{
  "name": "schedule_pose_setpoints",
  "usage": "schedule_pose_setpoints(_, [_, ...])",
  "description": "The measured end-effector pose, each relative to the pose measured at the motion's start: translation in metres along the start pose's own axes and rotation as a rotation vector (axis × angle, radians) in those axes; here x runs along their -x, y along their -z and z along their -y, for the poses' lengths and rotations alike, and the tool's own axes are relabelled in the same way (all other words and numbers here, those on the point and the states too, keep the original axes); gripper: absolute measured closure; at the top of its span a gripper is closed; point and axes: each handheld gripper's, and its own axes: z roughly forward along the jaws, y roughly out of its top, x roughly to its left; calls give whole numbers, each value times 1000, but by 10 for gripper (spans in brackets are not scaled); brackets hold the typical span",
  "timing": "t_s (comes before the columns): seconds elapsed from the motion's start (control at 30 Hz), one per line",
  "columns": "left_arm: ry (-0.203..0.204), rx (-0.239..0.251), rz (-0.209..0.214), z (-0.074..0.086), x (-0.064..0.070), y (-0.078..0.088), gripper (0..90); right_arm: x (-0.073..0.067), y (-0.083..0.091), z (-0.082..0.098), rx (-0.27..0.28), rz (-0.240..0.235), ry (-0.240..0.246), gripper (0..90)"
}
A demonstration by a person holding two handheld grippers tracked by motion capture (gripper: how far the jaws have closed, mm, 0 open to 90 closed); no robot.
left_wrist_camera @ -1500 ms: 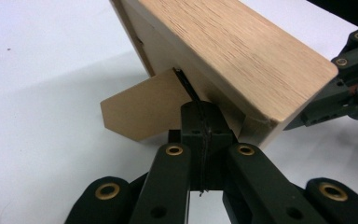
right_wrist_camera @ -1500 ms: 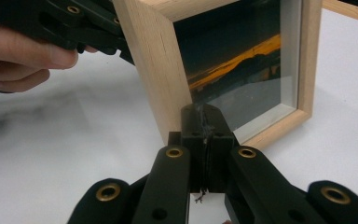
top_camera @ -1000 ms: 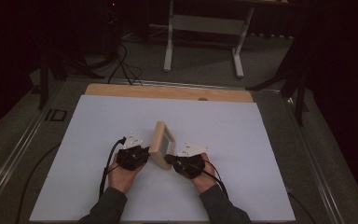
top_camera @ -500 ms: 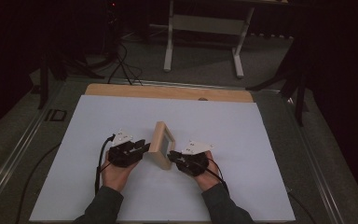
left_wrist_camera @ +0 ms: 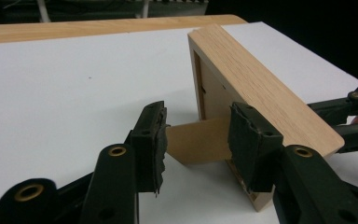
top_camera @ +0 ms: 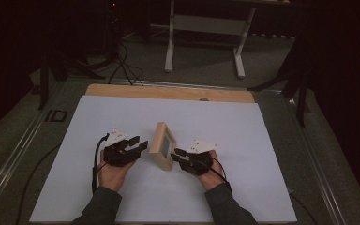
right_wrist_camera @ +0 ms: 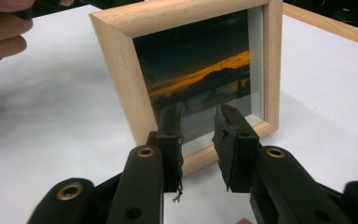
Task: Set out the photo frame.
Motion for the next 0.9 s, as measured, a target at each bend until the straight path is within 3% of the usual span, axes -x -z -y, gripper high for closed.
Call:
schedule_pose_setpoints(0.47, [10, 63, 31, -13, 7, 16, 471, 5, 4, 0, 8, 21, -17, 665])
schedule_pose_setpoints(0.9, [20, 63, 80, -18, 17, 20, 423, 7, 5, 0, 13, 27, -28, 627])
